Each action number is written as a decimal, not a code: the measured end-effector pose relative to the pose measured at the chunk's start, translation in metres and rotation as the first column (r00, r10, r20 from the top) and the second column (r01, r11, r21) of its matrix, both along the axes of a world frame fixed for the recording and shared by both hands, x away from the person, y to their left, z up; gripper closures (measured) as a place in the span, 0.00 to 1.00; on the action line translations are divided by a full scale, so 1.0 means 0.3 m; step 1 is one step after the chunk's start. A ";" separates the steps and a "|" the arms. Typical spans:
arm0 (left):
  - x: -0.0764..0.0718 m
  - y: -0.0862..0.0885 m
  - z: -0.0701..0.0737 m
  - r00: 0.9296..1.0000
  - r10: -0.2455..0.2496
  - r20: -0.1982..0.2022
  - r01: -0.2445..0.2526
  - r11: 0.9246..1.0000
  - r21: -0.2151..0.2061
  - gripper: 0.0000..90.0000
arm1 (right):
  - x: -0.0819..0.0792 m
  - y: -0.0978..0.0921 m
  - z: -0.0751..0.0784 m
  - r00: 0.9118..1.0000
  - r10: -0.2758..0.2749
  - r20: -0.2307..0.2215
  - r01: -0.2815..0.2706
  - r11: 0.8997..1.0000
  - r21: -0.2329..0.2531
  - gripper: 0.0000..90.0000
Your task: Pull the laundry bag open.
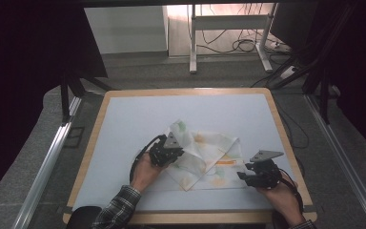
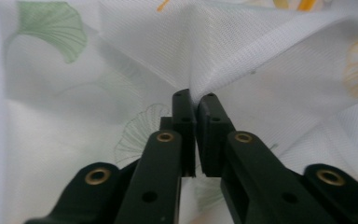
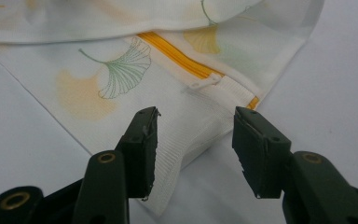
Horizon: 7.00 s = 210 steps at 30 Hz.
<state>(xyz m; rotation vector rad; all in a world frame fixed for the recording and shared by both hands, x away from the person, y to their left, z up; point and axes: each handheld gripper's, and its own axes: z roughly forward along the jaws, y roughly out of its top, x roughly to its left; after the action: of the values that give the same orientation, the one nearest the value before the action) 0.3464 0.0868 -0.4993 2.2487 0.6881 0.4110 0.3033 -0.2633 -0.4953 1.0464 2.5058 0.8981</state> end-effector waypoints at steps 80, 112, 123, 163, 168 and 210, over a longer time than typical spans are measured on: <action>0.124 0.579 -0.022 0.929 0.361 -0.076 -0.367 0.927 -0.081 0.57 | 0.213 0.350 0.126 0.980 0.188 0.067 -0.193 0.979 0.069 0.95; 0.132 0.507 -0.062 0.956 0.256 -0.140 -0.260 0.965 -0.012 0.25 | 0.754 0.149 0.296 0.962 -0.234 0.141 0.220 0.970 0.107 0.87; 0.132 0.511 -0.077 0.954 0.260 -0.150 -0.261 0.965 0.011 0.24 | 0.756 0.125 0.363 0.954 -0.246 0.170 0.229 0.967 0.114 0.68; 0.052 0.467 -0.099 0.909 0.302 -0.288 -0.304 0.952 0.039 0.98 | 0.420 0.078 -0.036 0.992 -0.110 -0.059 0.108 0.993 -0.036 0.98; -0.043 0.433 -0.089 0.920 0.269 -0.286 -0.253 0.963 0.090 0.98 | 0.282 0.038 -0.027 0.993 -0.081 -0.081 0.079 0.997 -0.027 0.98; 0.285 0.351 -0.092 0.946 0.304 -0.109 -0.299 0.952 0.061 0.22 | 0.230 0.026 -0.045 0.999 -0.036 -0.034 0.035 0.999 -0.024 0.53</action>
<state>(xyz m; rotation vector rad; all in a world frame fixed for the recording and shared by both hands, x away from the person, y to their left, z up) 0.4318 0.1921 -0.5268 2.2259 1.1025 0.4468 0.3722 -0.2555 -0.5088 1.1044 2.5118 0.8452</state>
